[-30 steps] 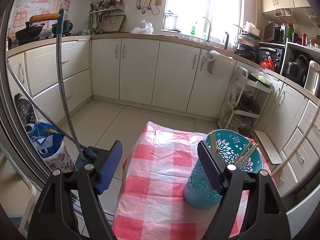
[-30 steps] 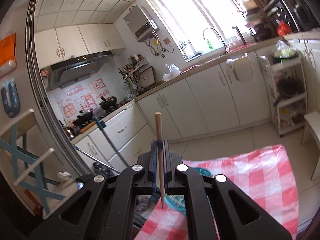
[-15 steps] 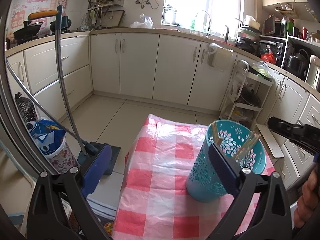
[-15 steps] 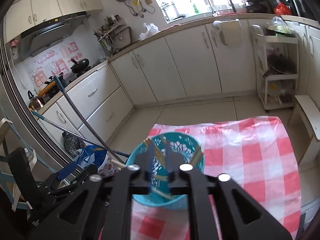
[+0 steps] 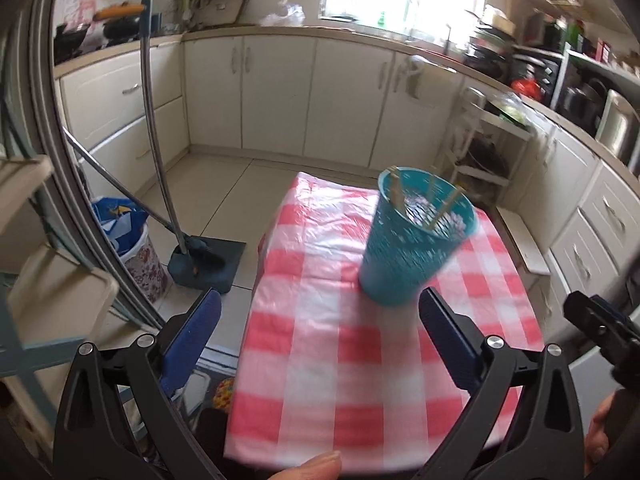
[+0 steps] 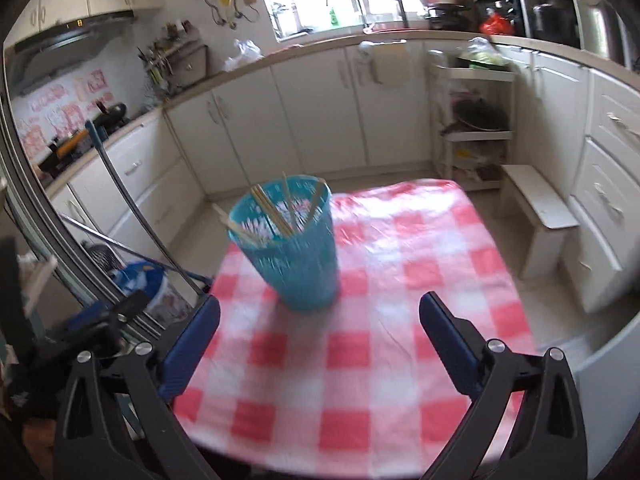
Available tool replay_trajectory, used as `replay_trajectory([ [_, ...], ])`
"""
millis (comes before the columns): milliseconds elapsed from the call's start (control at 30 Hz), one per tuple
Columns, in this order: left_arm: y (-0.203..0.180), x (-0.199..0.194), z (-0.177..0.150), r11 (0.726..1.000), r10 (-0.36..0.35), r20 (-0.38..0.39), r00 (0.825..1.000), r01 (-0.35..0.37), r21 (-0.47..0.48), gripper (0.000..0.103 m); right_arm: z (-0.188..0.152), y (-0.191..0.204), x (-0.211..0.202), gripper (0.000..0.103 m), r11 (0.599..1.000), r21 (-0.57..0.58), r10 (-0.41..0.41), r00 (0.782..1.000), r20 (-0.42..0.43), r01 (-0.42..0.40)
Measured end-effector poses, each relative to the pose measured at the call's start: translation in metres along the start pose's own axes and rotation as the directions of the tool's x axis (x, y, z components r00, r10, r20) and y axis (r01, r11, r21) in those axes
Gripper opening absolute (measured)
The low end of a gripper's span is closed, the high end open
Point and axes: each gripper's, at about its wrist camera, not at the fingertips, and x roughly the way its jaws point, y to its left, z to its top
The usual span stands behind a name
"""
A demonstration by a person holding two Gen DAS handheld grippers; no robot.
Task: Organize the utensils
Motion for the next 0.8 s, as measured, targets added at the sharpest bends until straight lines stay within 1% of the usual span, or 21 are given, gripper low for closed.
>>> replay_trajectory([
  [67,-0.003,-0.02,-0.009,1.0,0.005,-0.001,1.0,-0.005,0.025,0.095,-0.011,0.004,-0.015,0.096,1.0,-0.014,-0.021,1.0,0.0,0.021],
  [200,-0.002,-0.057,-0.023,0.999,-0.017,-0.021,1.0,0.018,0.037,0.095,-0.031,0.018,-0.048,0.096,0.995,-0.058,-0.077,0.997,0.01,0.077],
  [267,-0.002,-0.076,-0.033,0.999,-0.021,-0.032,0.999,0.023,0.044,0.095,-0.036,0.021,-0.06,0.096,0.996,-0.063,-0.061,0.998,-0.007,0.06],
  [333,-0.003,-0.095,-0.041,0.998,-0.004,-0.03,1.0,0.006,0.06,0.095,-0.047,0.023,-0.08,0.096,0.997,-0.072,-0.007,1.0,0.004,0.007],
  [433,-0.003,-0.124,-0.056,0.997,0.028,0.0,1.0,-0.028,0.074,0.095,-0.062,0.024,-0.107,0.096,0.997,-0.055,0.051,0.998,0.026,-0.049],
  [500,-0.003,-0.144,-0.066,0.996,0.04,0.021,0.999,-0.041,0.078,0.095,-0.069,0.024,-0.122,0.096,0.997,-0.052,0.064,0.997,0.04,-0.062],
  [567,-0.002,-0.16,-0.075,0.997,0.043,0.029,0.999,-0.045,0.069,0.095,-0.078,0.024,-0.136,0.096,0.998,-0.046,0.052,0.997,0.055,-0.05],
  [667,-0.004,-0.181,-0.085,0.997,0.04,0.04,0.998,-0.042,0.067,0.095,-0.086,0.023,-0.145,0.096,1.0,-0.018,0.008,0.999,0.043,-0.007],
  [800,-0.004,-0.207,-0.095,0.997,0.032,0.067,0.997,-0.037,0.073,0.095,-0.106,0.022,-0.164,0.096,1.0,0.015,-0.019,0.999,0.041,0.018],
])
